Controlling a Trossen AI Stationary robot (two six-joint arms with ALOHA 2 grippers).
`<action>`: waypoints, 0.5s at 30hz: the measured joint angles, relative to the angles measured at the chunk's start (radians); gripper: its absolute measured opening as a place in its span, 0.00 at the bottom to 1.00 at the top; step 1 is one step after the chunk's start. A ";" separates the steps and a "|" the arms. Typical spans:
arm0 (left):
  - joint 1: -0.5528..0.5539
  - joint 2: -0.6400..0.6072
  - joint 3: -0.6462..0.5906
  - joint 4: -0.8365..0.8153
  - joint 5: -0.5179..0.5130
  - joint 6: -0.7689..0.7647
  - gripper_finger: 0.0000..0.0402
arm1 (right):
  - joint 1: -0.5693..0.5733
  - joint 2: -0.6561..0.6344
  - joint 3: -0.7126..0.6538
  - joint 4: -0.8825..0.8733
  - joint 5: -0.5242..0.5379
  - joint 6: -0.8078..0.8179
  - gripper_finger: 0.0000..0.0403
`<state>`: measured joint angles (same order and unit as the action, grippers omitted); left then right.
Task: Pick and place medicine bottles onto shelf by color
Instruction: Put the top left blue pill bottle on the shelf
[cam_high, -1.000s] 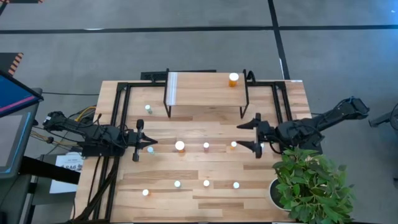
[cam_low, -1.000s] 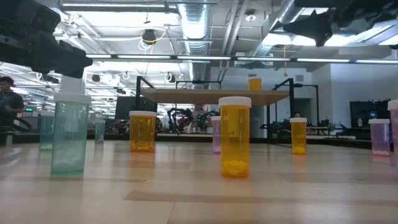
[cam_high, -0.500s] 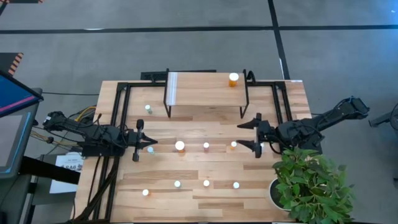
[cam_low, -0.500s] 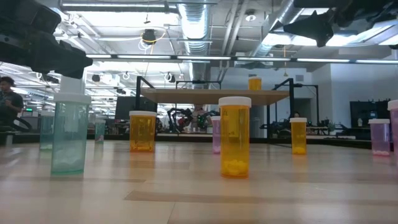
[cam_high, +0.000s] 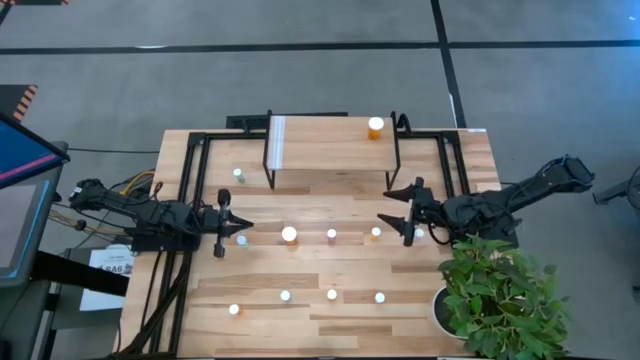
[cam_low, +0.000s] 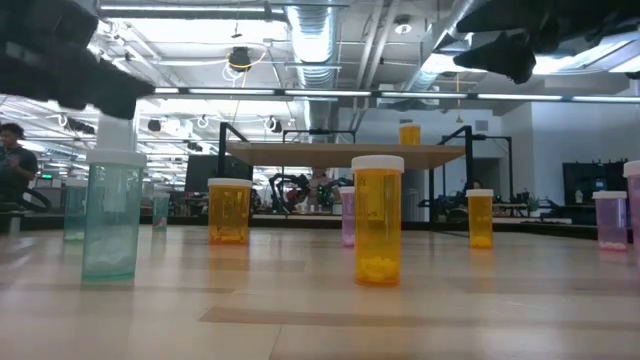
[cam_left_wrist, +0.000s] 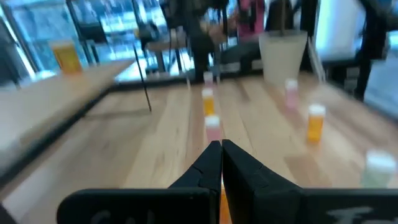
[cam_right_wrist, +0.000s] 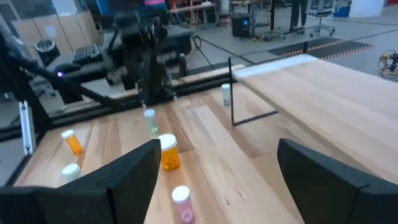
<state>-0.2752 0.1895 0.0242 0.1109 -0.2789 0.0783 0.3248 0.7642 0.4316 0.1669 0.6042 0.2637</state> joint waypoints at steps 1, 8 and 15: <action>0.000 0.000 0.000 0.040 -0.008 0.001 0.00 | 0.000 0.008 0.000 -0.002 0.000 0.000 0.85; 0.000 0.000 0.000 0.236 -0.213 -0.021 0.00 | 0.000 0.071 0.000 -0.001 -0.001 0.000 0.86; 0.000 0.000 0.052 0.155 -0.471 -0.111 0.00 | 0.000 0.109 0.000 0.042 -0.002 -0.004 0.85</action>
<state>-0.2749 0.1894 0.0765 0.2657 -0.7496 -0.0323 0.3248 0.8730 0.4316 0.2094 0.6022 0.2601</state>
